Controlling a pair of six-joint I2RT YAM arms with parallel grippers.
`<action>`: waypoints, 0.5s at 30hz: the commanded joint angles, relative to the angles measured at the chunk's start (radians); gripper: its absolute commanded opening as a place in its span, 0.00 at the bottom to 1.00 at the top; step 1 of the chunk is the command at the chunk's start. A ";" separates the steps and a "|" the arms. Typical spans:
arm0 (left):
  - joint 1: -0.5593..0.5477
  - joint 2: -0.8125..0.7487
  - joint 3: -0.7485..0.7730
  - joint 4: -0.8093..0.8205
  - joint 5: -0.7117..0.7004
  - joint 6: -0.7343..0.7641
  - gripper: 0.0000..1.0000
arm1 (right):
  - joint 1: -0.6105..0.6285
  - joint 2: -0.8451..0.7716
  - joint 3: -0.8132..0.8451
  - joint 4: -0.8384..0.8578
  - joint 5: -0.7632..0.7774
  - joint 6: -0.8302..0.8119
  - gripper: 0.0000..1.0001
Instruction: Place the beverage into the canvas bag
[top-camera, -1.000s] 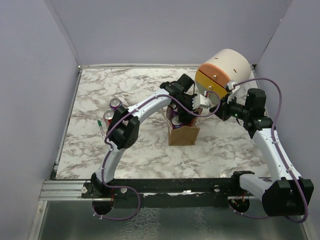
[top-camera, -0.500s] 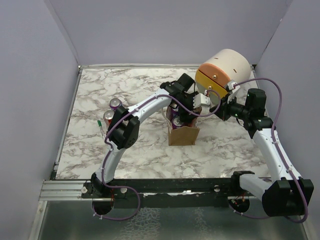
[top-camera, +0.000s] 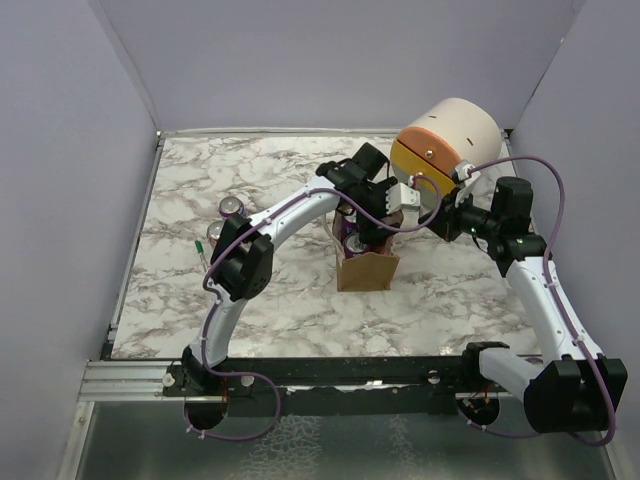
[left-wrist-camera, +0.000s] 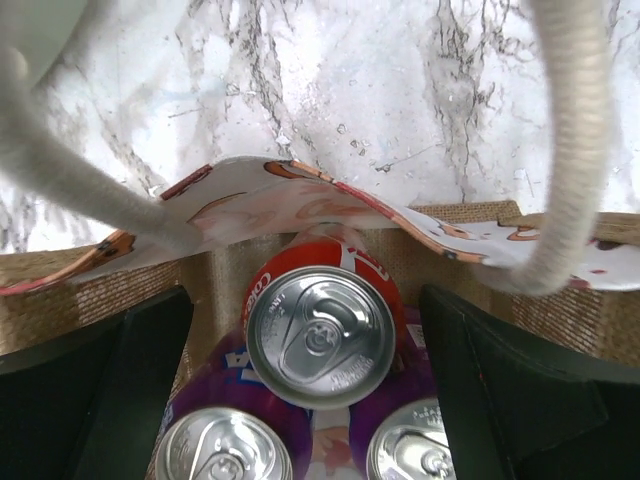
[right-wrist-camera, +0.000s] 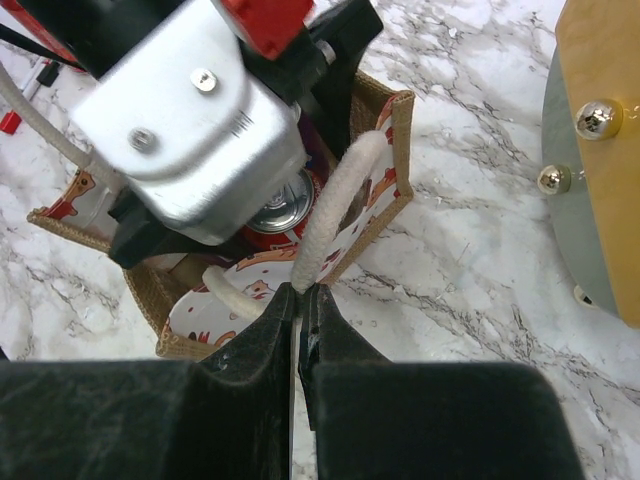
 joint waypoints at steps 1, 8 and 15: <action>-0.004 -0.111 -0.018 0.017 0.042 0.011 1.00 | -0.004 -0.011 0.005 0.007 -0.032 0.000 0.01; -0.003 -0.222 -0.062 0.006 0.033 0.027 0.98 | -0.004 -0.013 0.009 0.002 -0.039 -0.003 0.01; -0.001 -0.399 -0.120 0.009 0.006 0.037 0.97 | -0.004 0.021 0.049 -0.045 -0.065 -0.046 0.01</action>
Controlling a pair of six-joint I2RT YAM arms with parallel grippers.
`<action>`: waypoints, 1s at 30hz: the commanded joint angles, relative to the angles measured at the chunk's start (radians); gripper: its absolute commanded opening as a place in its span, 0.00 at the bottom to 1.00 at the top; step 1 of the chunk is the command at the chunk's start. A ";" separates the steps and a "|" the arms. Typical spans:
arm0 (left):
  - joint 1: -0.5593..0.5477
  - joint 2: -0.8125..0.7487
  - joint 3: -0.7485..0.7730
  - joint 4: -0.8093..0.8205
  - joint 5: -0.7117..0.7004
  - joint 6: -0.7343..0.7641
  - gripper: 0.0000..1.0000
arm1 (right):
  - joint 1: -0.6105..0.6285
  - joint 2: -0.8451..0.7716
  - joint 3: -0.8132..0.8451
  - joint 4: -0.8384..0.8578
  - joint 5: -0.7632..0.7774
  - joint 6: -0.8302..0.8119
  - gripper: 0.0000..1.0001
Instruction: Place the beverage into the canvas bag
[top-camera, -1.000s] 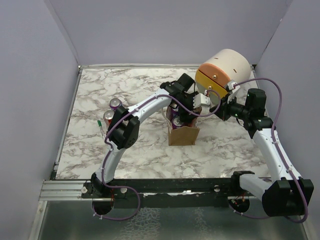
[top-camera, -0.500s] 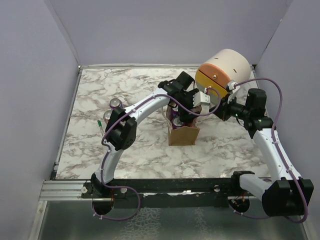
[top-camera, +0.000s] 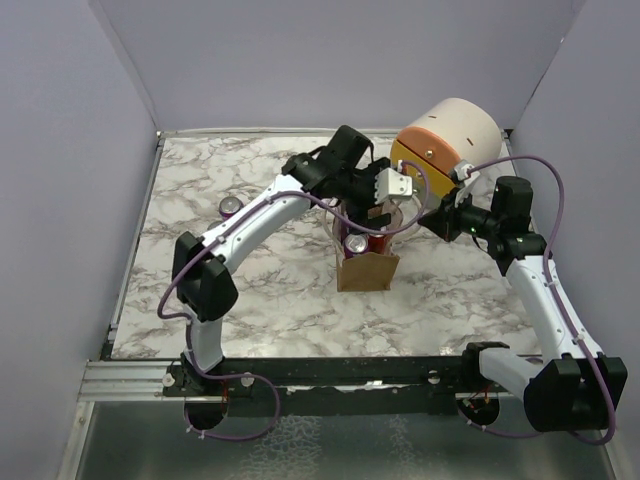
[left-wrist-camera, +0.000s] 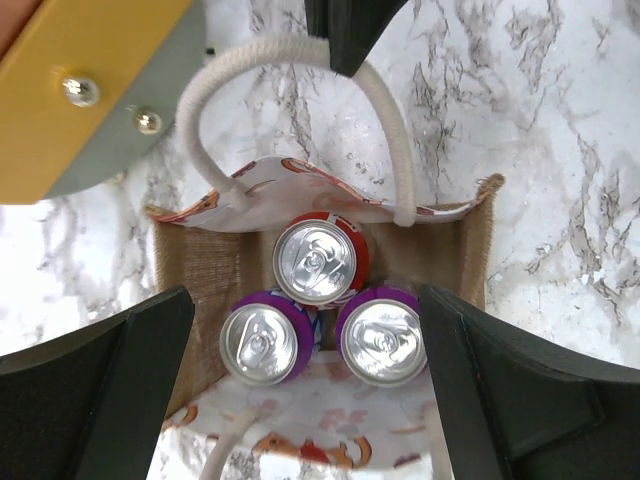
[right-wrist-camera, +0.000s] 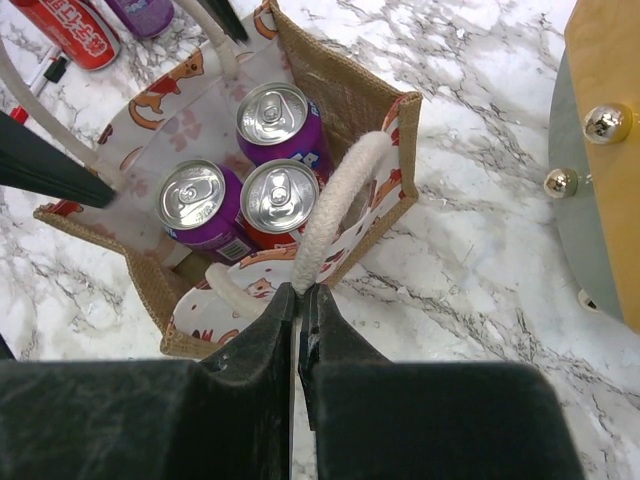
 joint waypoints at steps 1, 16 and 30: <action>0.001 -0.162 -0.032 0.002 -0.016 0.020 0.97 | -0.004 0.026 0.057 -0.052 -0.060 -0.050 0.01; 0.268 -0.567 -0.298 -0.067 -0.269 -0.147 0.96 | -0.004 0.104 0.134 -0.098 -0.130 -0.066 0.01; 0.681 -0.641 -0.633 -0.069 -0.349 -0.346 0.97 | -0.004 0.095 0.128 -0.094 -0.124 -0.070 0.01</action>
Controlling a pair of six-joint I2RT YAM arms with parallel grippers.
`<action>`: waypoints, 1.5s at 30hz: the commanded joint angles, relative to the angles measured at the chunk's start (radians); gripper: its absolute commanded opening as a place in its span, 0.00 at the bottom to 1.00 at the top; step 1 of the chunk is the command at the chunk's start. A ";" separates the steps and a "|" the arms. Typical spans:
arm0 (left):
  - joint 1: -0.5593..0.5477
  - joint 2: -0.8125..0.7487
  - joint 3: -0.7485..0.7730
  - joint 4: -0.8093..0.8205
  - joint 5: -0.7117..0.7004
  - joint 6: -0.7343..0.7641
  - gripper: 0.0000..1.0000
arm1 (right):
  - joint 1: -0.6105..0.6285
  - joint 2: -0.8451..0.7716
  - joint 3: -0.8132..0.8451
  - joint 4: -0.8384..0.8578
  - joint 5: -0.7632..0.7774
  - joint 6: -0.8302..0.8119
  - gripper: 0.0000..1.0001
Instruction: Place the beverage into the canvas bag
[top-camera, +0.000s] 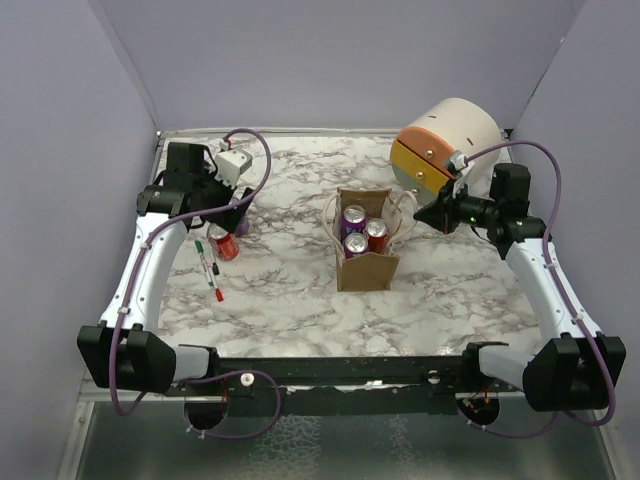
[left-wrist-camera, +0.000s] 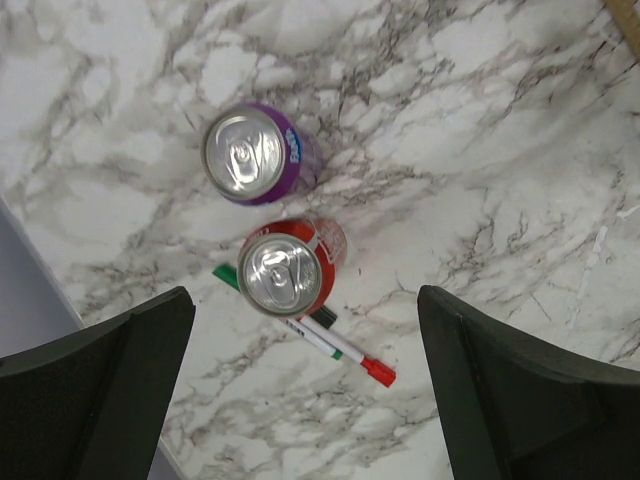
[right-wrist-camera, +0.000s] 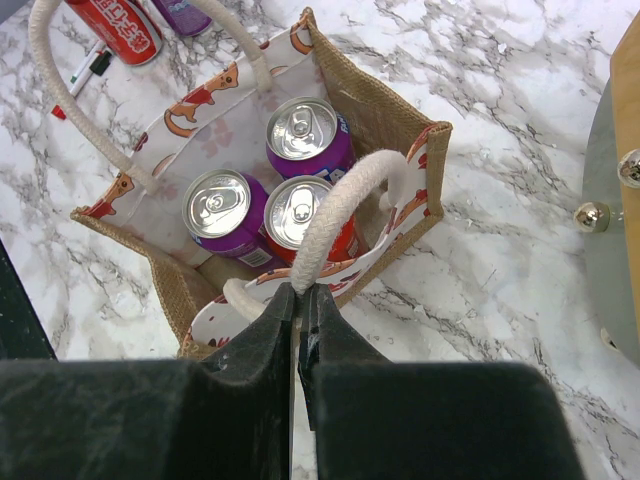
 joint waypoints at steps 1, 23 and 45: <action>0.049 0.005 -0.086 -0.012 -0.022 -0.047 0.97 | -0.004 -0.013 0.008 -0.012 -0.027 -0.020 0.01; 0.118 0.283 -0.122 0.070 -0.042 0.024 0.90 | -0.004 -0.038 -0.020 -0.002 -0.018 -0.024 0.01; 0.118 0.187 -0.085 -0.047 0.065 0.049 0.23 | -0.004 -0.030 -0.009 -0.003 -0.045 -0.022 0.01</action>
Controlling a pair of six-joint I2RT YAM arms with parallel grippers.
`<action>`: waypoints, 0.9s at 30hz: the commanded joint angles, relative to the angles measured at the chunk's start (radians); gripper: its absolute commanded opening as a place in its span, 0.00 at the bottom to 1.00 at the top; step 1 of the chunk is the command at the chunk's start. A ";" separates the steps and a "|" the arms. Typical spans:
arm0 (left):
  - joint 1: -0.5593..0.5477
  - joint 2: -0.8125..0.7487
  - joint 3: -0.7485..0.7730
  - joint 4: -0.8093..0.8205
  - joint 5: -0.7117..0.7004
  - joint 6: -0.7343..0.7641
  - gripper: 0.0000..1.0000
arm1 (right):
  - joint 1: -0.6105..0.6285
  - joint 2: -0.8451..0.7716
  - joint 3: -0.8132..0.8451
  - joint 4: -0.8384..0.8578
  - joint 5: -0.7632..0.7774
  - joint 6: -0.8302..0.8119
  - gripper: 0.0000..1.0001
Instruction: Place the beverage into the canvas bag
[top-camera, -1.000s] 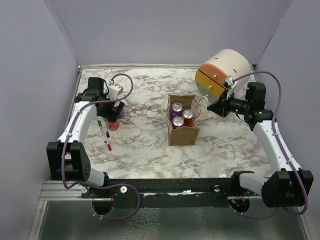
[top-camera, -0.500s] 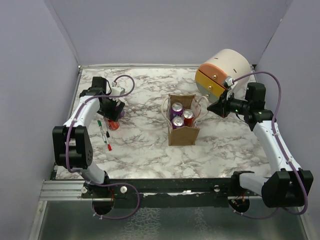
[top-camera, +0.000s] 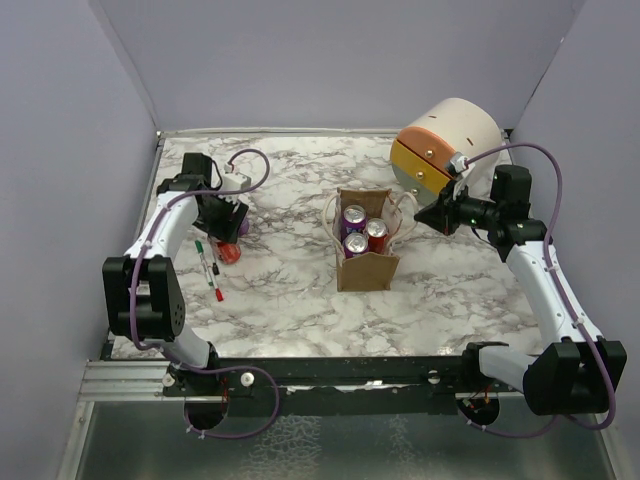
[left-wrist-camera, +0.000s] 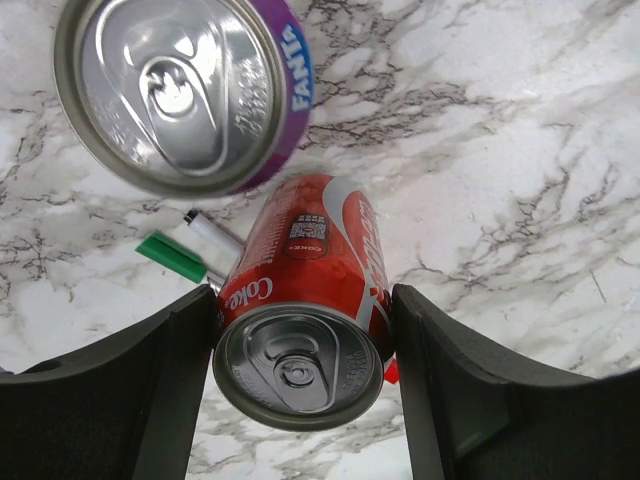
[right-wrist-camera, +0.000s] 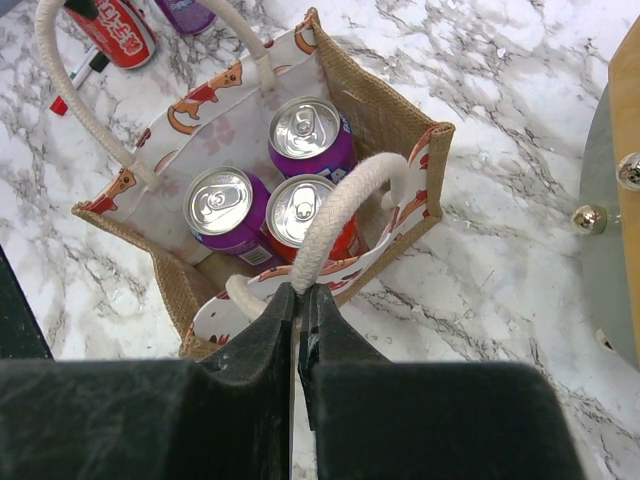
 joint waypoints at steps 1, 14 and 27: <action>0.004 -0.138 0.039 -0.089 0.089 0.035 0.17 | -0.004 -0.011 0.003 -0.003 -0.048 -0.009 0.01; -0.040 -0.330 0.356 -0.134 0.501 0.001 0.00 | -0.004 0.020 0.031 -0.007 -0.119 -0.003 0.01; -0.348 -0.180 0.605 0.116 0.566 -0.173 0.00 | -0.002 -0.004 0.030 -0.029 -0.138 -0.018 0.01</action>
